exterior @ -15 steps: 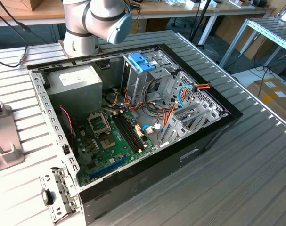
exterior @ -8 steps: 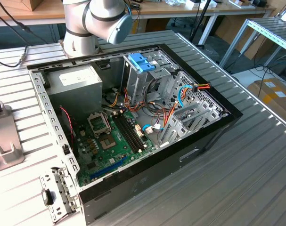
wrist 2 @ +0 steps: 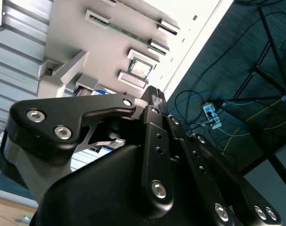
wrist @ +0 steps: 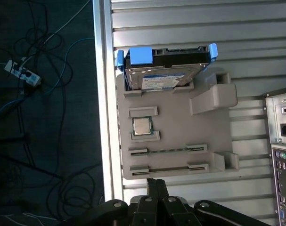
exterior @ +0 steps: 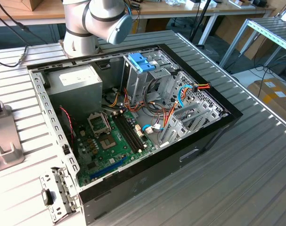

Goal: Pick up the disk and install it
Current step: 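Reach for the disk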

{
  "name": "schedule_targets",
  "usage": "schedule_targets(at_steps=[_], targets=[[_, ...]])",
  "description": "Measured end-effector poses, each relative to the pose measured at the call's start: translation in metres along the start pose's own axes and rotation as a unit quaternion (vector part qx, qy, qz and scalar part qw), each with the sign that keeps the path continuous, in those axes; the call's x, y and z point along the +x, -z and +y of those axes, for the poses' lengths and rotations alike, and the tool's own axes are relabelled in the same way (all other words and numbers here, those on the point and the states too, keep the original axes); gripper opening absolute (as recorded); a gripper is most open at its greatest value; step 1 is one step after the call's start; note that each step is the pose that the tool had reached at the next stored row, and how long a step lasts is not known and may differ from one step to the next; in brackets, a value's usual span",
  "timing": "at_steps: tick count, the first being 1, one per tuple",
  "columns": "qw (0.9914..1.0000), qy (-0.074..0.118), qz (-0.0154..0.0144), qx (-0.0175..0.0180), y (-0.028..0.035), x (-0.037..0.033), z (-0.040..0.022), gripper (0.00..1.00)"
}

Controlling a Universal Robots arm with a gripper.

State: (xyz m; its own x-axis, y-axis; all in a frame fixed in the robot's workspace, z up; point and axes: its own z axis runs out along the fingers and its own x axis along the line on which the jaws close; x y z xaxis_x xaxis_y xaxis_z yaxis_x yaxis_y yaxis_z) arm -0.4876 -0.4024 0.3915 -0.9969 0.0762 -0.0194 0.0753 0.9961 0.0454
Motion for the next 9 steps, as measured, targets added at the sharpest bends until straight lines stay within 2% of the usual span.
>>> schedule_targets(at_steps=[9], targets=[[1.0,0.0,0.0,0.0,-0.0002,0.0065,-0.0005,0.11]])
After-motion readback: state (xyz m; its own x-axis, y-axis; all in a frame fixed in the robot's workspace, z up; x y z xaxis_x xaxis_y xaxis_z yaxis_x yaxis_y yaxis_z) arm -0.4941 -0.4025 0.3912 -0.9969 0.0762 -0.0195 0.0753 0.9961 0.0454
